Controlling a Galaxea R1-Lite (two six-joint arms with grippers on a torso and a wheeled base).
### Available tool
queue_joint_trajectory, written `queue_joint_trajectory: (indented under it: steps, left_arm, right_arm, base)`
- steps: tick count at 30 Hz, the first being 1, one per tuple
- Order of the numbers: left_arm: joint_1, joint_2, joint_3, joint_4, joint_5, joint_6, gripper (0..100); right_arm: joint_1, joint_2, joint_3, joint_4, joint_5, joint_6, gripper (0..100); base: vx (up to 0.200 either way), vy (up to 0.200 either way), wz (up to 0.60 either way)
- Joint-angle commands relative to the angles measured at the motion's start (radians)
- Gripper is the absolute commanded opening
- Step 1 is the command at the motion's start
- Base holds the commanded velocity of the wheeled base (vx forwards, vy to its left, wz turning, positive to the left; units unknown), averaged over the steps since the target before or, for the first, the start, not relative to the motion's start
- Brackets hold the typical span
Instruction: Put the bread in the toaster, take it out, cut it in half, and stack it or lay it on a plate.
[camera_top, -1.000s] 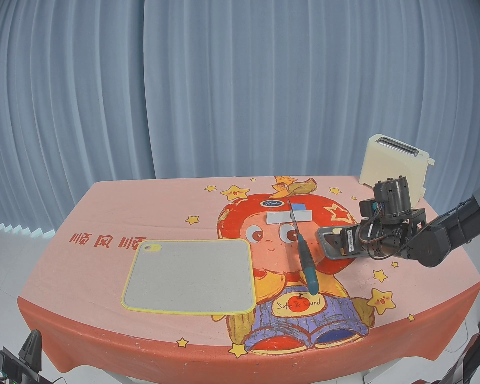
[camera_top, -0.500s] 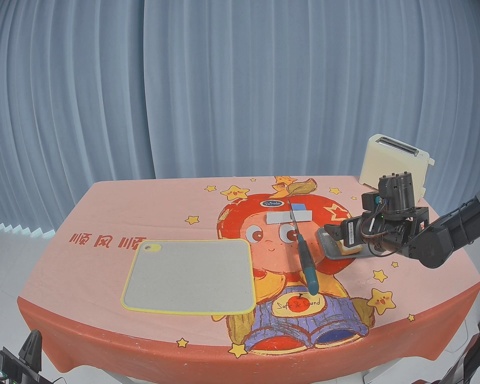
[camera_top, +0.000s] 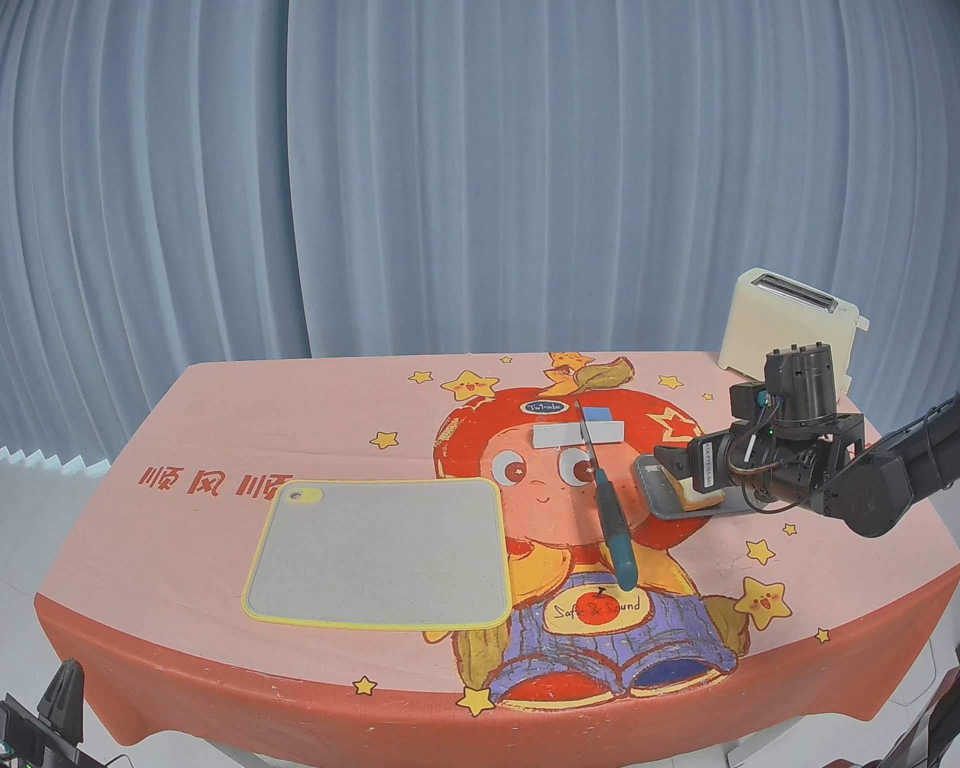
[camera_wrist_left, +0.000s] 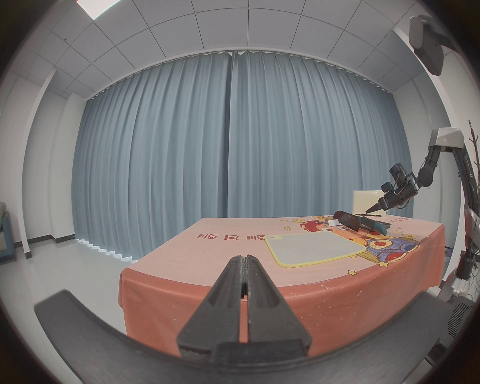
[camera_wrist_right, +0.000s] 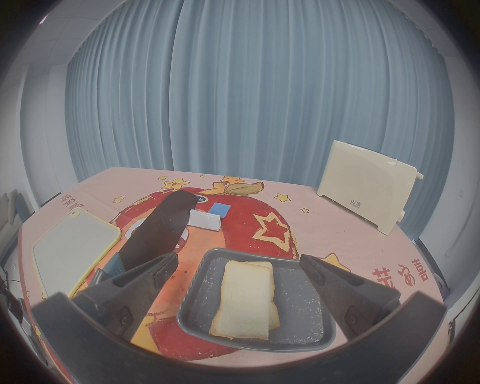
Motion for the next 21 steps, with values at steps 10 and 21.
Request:
queue_joint_trajectory:
  steps: [10,21]
  left_arm:
    - [0.000,-0.004,0.018,0.000,0.000,-0.001,0]
    - [0.000,-0.004,0.018,0.000,0.000,-0.001,0]
  right_arm:
    - [0.000,-0.027,0.004,-0.032,-0.061,-0.002,100]
    - [-0.003,-0.003,0.022,-0.173,-0.064,-0.007,100]
  base:
    - [0.000,0.000,0.00]
    - [0.000,0.000,0.00]
